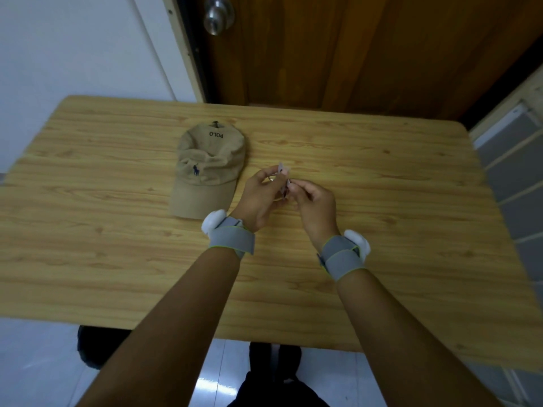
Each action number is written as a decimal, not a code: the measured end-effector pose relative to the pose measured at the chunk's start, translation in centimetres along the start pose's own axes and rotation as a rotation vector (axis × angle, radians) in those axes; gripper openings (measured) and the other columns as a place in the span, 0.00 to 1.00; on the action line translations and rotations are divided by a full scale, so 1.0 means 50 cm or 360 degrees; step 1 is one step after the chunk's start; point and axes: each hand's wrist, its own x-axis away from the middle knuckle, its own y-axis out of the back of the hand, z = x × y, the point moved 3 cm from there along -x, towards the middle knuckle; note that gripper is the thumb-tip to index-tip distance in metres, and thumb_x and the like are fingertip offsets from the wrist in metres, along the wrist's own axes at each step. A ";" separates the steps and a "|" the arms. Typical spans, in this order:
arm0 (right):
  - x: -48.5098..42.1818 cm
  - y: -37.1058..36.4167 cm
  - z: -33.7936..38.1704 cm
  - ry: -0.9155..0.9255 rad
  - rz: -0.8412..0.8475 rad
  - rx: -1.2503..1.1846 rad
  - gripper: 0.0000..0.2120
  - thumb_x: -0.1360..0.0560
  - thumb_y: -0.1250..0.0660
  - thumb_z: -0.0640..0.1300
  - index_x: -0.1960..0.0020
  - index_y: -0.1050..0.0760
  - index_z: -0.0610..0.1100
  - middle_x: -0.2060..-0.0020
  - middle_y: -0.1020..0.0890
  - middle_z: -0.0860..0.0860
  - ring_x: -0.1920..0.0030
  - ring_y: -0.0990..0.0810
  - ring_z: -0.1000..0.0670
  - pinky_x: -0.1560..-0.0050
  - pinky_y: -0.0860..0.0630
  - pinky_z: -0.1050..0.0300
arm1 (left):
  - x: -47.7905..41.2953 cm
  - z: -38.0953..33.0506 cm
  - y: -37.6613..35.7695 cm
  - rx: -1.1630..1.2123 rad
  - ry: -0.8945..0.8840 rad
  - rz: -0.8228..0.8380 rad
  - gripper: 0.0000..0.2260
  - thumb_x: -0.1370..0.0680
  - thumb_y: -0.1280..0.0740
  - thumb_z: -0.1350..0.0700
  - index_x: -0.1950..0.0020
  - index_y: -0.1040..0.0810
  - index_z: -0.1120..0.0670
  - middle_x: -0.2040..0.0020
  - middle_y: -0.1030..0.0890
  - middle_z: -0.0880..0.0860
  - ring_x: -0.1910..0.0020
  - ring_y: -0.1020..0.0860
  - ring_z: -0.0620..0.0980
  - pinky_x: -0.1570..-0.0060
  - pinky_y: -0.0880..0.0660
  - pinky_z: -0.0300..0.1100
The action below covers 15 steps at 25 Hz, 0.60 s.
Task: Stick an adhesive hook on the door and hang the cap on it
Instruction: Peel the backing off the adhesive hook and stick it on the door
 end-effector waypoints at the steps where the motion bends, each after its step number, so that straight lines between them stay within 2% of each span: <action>1: 0.000 0.000 0.000 -0.0014 -0.0002 -0.0041 0.08 0.25 0.34 0.41 0.50 0.18 0.44 0.64 0.18 0.54 0.63 0.21 0.62 0.55 0.22 0.53 | 0.001 -0.001 0.000 0.0012 0.0000 0.0007 0.12 0.21 0.35 0.55 0.39 0.27 0.56 0.60 0.23 0.52 0.60 0.24 0.51 0.55 0.24 0.45; 5: 0.008 -0.001 0.007 -0.0061 -0.0030 -0.0186 0.09 0.25 0.35 0.40 0.59 0.20 0.52 0.65 0.18 0.54 0.65 0.21 0.61 0.59 0.23 0.58 | 0.005 -0.003 0.001 0.0032 0.0008 0.0056 0.11 0.21 0.35 0.55 0.40 0.27 0.55 0.60 0.22 0.52 0.60 0.23 0.51 0.55 0.25 0.44; 7: 0.004 -0.002 0.011 -0.0091 -0.0071 -0.0147 0.10 0.25 0.36 0.40 0.61 0.22 0.51 0.67 0.19 0.52 0.66 0.22 0.57 0.61 0.24 0.57 | 0.005 -0.001 0.002 0.0062 0.0022 0.0082 0.09 0.21 0.35 0.55 0.42 0.26 0.55 0.58 0.23 0.54 0.60 0.24 0.52 0.55 0.25 0.45; 10: -0.005 -0.001 0.003 -0.0226 -0.0242 -0.0101 0.07 0.24 0.38 0.39 0.59 0.24 0.45 0.69 0.21 0.47 0.66 0.24 0.50 0.60 0.25 0.51 | 0.000 0.002 0.011 0.0104 0.0017 0.0042 0.06 0.21 0.36 0.57 0.45 0.25 0.56 0.55 0.21 0.56 0.59 0.22 0.53 0.55 0.24 0.46; 13: -0.003 0.006 -0.025 -0.0411 -0.0360 -0.0208 0.08 0.23 0.39 0.38 0.60 0.26 0.44 0.73 0.24 0.48 0.71 0.27 0.50 0.66 0.28 0.54 | -0.003 0.005 0.026 0.0084 0.0015 -0.0058 0.03 0.21 0.37 0.57 0.51 0.24 0.53 0.57 0.21 0.52 0.62 0.20 0.51 0.60 0.21 0.44; 15: 0.006 0.006 -0.043 -0.0499 -0.0426 -0.0217 0.09 0.23 0.40 0.37 0.60 0.26 0.44 0.73 0.24 0.48 0.73 0.27 0.51 0.71 0.29 0.57 | -0.003 0.011 0.035 0.0093 0.0018 -0.0124 0.03 0.21 0.36 0.56 0.50 0.24 0.54 0.60 0.23 0.51 0.63 0.21 0.51 0.58 0.22 0.46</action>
